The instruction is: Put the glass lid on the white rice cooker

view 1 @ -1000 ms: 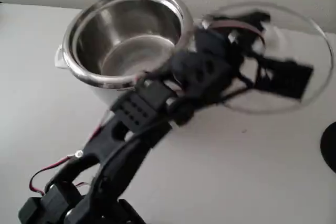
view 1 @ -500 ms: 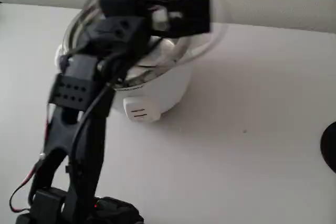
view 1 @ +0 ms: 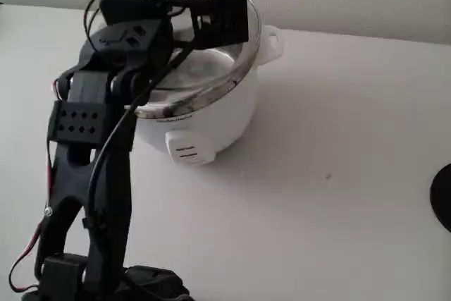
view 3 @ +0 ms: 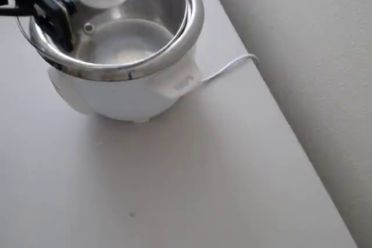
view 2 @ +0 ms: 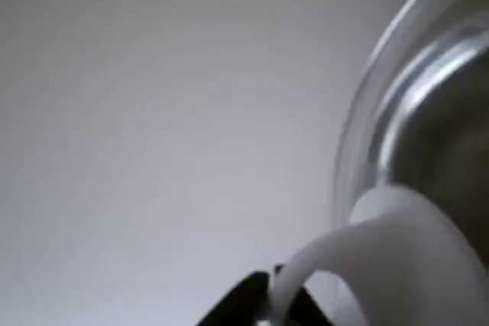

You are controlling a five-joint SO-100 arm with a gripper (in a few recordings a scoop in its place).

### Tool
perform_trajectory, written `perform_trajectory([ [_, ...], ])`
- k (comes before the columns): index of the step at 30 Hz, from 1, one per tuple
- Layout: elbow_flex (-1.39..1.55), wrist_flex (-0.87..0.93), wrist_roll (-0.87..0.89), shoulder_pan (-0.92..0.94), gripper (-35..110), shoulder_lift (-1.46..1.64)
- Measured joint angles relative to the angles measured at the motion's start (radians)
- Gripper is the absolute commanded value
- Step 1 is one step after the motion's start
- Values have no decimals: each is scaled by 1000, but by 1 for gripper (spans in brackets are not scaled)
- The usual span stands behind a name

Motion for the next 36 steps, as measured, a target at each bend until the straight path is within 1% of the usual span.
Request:
perform_trajectory([
  [9,0,0,25,-92,0,-28],
  [20,0,-5,18,-101,0,-51],
  [31,173,-172,26,-78,0,-52],
  [36,190,-245,37,-75,0,-89],
])
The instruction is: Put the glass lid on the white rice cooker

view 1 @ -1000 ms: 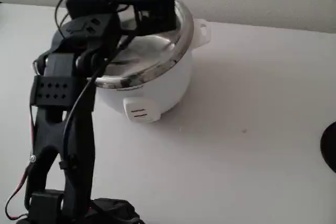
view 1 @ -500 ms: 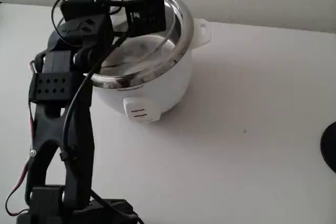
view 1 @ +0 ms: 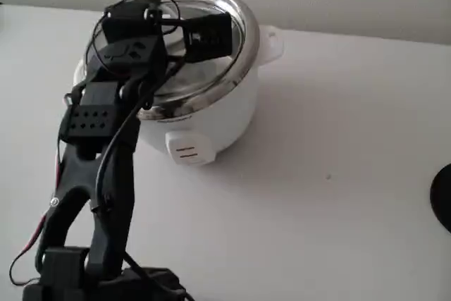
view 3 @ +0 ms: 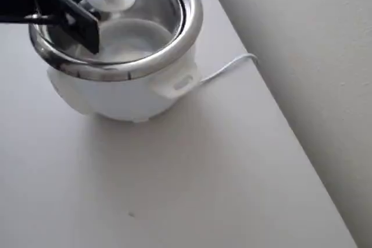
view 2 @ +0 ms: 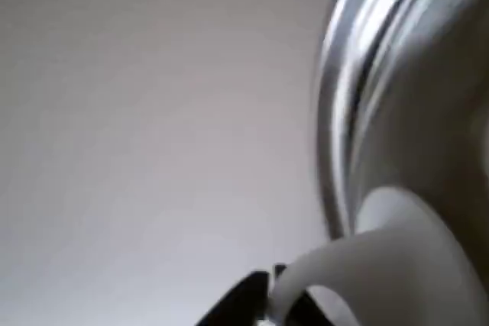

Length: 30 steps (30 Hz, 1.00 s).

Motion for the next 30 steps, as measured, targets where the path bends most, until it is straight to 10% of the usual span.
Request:
perform_trajectory([
  [30,3,-81,-6,35,0,-29],
])
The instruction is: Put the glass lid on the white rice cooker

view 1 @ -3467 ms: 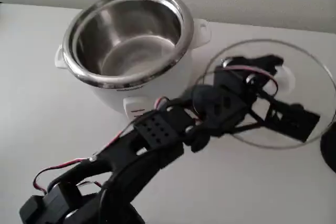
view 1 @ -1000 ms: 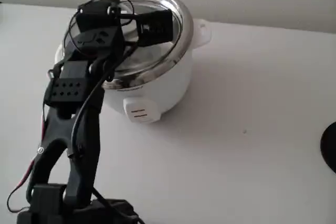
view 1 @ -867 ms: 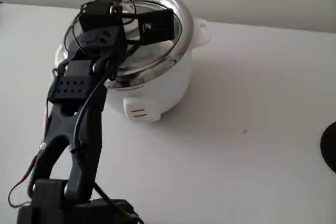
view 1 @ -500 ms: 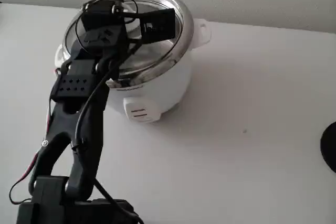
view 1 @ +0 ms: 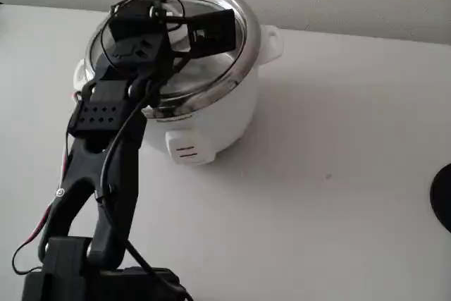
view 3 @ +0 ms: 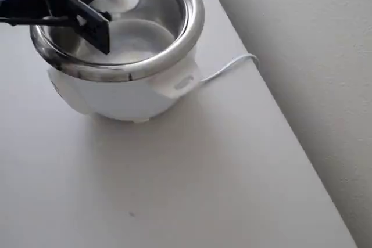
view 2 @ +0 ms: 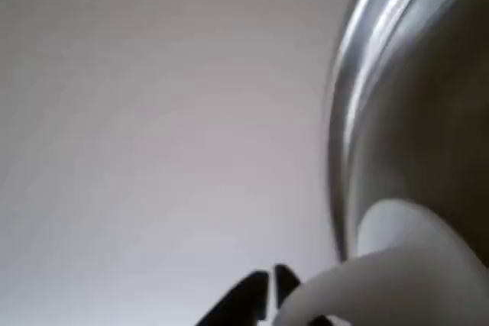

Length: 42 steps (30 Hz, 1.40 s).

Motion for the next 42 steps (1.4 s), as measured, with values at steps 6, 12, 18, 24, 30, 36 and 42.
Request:
perform_trajectory([
  [6,0,-2,-12,8,0,12],
  [12,0,-2,-26,8,0,21],
  [18,43,-3,-38,8,0,23],
  [24,160,-77,-126,-2,14,60],
  [30,268,-120,-158,-2,20,114],
  [36,337,61,-164,-2,21,250],
  [42,344,328,-198,9,20,457],
])
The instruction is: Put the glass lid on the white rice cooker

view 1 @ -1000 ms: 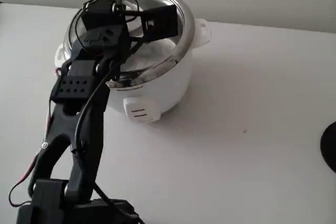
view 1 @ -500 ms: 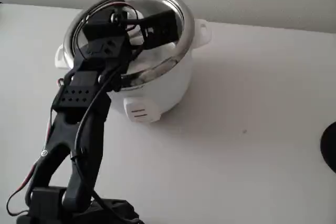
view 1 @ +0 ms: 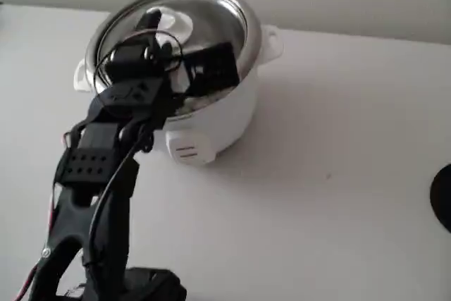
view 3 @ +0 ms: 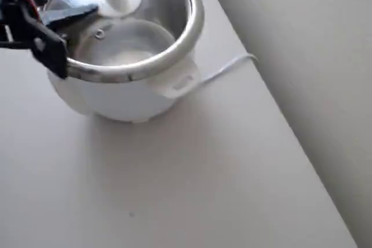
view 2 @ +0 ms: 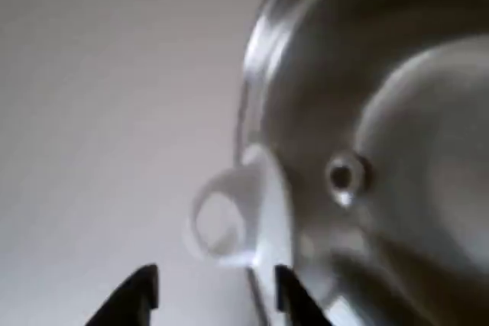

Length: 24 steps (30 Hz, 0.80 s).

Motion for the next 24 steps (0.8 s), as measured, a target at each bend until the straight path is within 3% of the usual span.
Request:
perform_trajectory([
  [8,0,339,-71,81,19,370],
  [13,0,529,-89,181,10,526],
  [17,58,609,-89,229,0,612],
  [24,328,684,-35,270,0,707],
])
